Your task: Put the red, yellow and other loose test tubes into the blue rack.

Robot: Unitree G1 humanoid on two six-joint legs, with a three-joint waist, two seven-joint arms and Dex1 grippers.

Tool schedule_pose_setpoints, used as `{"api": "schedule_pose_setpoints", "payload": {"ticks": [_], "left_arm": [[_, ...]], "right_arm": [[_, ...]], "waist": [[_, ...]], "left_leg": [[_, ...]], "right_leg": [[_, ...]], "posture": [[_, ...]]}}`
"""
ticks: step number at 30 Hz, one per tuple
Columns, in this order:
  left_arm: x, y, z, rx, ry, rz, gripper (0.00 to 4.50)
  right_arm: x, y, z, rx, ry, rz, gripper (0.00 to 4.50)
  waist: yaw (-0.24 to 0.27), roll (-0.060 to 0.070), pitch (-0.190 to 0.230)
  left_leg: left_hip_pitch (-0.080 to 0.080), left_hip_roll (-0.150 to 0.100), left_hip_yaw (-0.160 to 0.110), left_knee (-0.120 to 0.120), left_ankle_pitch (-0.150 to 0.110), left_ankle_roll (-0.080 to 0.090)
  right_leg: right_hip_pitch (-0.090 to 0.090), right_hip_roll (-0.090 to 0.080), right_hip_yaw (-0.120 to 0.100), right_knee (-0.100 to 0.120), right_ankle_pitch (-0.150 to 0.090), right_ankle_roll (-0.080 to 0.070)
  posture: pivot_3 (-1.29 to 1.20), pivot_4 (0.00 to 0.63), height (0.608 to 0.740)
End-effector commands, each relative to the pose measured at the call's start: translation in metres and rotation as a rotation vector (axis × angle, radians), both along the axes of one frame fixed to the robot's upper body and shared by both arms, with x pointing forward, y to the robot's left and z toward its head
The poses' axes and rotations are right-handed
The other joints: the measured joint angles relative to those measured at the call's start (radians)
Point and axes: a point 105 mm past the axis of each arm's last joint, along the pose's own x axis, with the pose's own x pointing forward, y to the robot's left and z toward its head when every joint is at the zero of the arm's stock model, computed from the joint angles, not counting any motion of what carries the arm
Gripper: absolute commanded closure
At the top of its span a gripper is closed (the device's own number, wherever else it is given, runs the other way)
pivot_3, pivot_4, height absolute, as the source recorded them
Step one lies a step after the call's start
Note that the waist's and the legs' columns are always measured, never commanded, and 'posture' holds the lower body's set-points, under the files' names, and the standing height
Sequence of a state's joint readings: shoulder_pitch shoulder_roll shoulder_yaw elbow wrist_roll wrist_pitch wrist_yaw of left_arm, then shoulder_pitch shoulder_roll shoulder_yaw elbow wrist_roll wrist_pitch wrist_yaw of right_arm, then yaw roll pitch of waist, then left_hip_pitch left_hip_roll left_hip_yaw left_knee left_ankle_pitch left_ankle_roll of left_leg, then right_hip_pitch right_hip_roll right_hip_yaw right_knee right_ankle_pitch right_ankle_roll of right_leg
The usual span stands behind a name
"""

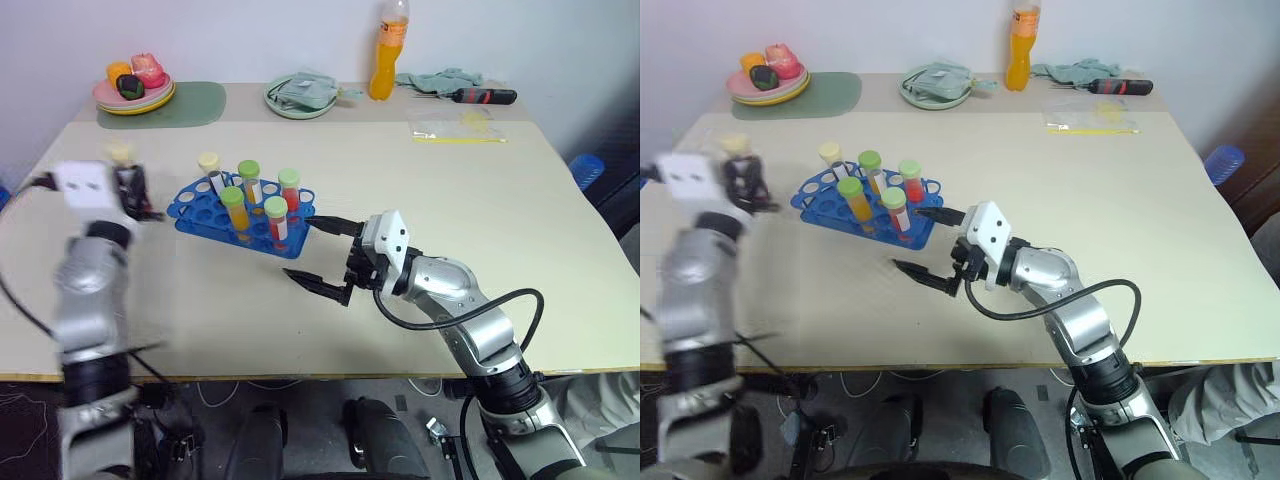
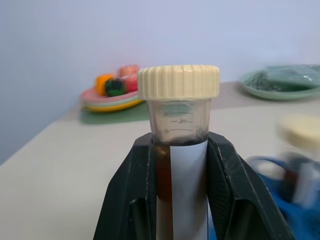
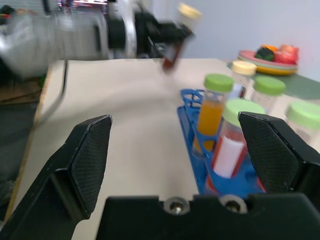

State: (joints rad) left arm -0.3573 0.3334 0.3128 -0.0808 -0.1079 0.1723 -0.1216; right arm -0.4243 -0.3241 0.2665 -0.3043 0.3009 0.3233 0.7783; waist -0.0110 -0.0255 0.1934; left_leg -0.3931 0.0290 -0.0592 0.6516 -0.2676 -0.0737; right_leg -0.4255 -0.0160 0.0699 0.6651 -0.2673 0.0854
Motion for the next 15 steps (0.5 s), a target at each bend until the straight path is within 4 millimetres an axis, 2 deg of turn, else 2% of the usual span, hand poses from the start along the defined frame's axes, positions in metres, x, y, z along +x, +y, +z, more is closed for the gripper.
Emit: {"api": "schedule_pose_setpoints", "payload": {"ticks": [1, 6, 15], "left_arm": [[-0.006, -0.019, 0.018, 0.017, -0.162, 0.010, 3.77], [0.005, -0.031, 0.001, -0.015, -0.141, -0.028, 3.77], [0.015, -0.030, -0.013, -0.012, -0.100, -0.039, 3.77]], "right_arm": [[-0.002, 0.004, 0.009, 0.021, -0.025, 0.032, 0.00], [-0.002, 0.003, 0.009, 0.020, -0.029, 0.021, 0.00], [0.000, -0.002, 0.010, 0.027, -0.037, -0.030, 0.00]], "waist": [[-0.004, 0.000, 0.000], [-0.012, 0.000, 0.000], [-0.006, 0.000, 0.000]], "left_leg": [[0.000, 0.000, 0.000, 0.000, 0.000, 0.000], [0.002, 0.001, 0.001, -0.001, 0.000, 0.000], [0.001, 0.001, 0.000, -0.001, 0.000, 0.000]], "right_leg": [[0.000, 0.000, 0.000, 0.000, 0.000, 0.000], [0.000, 0.003, 0.001, 0.000, 0.000, 0.000], [0.001, 0.003, 0.001, 0.000, 0.000, 0.000]], "posture": [[0.00, 0.150, 0.740], [0.00, 0.150, 0.740], [0.00, 0.150, 0.740]]}}
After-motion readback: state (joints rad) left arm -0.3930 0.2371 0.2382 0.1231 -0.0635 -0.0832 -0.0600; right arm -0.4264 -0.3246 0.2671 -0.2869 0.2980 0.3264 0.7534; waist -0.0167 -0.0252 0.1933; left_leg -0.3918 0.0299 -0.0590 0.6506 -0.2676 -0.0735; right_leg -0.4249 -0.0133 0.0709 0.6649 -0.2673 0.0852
